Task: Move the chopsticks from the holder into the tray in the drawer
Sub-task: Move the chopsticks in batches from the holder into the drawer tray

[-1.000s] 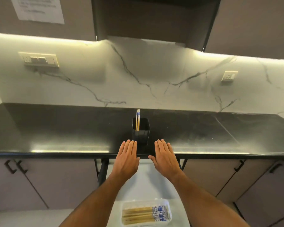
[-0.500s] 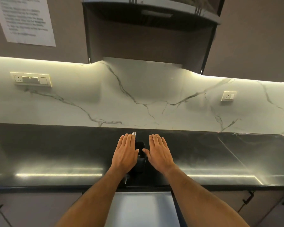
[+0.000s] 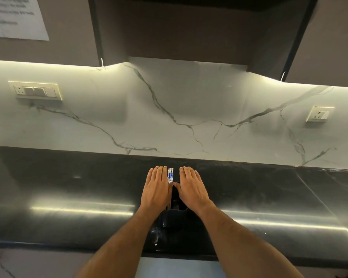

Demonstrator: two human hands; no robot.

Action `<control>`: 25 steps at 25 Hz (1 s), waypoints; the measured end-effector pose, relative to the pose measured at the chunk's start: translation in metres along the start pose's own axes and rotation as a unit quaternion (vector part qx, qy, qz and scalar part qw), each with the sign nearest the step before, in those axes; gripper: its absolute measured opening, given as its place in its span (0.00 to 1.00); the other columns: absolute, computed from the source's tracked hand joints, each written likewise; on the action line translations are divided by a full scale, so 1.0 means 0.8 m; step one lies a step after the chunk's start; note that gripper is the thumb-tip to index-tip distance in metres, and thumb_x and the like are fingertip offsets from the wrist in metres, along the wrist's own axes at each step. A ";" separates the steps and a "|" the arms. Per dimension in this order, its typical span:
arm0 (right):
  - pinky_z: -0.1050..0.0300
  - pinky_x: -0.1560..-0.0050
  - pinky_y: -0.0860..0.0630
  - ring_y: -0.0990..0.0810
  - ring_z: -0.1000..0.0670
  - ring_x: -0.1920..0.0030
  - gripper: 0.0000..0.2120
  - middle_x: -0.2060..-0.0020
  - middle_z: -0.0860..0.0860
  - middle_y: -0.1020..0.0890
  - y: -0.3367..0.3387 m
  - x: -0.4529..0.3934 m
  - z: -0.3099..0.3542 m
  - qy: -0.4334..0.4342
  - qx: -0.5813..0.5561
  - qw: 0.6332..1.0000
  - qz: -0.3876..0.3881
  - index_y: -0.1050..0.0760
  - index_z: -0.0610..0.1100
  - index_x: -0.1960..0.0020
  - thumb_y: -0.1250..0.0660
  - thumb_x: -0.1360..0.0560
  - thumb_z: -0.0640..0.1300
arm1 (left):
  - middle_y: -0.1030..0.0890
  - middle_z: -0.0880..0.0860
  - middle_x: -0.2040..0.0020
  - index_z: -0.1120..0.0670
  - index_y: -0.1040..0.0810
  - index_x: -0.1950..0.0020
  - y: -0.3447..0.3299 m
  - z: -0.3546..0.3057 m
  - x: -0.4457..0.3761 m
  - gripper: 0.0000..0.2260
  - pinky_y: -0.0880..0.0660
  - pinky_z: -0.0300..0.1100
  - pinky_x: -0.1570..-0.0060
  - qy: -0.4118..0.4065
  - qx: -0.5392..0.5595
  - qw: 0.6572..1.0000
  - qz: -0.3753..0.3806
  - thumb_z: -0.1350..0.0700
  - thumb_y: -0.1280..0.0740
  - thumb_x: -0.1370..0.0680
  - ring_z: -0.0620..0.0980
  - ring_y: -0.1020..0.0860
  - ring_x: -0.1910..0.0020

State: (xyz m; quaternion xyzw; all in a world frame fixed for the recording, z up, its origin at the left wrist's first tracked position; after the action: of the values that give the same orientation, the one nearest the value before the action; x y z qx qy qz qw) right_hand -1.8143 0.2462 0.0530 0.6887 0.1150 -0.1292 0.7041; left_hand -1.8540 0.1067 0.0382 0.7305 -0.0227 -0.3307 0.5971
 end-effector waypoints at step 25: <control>0.58 0.52 0.16 0.14 0.53 0.57 0.13 0.58 0.48 0.13 -0.100 -0.116 0.003 -0.246 -0.401 0.883 -0.018 0.17 0.41 0.46 0.23 0.29 0.33 | 0.19 0.53 0.47 0.57 0.22 0.43 -0.113 0.032 -0.061 0.09 0.26 0.45 0.41 -0.003 0.167 0.986 0.025 0.64 0.35 0.22 0.51 0.22 0.48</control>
State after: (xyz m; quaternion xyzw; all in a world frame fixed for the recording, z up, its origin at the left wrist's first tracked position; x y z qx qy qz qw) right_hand -1.9293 0.2445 0.0092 0.2920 -0.0074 -0.2497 0.9232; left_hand -1.9379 0.1318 -0.0211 0.8180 -0.0978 -0.3094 0.4749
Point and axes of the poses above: each hand's wrist, its own x-axis away from the middle knuckle, its own y-axis out of the back of the hand, z = x × y, the point moved 2 cm from there along -x, towards the middle knuckle
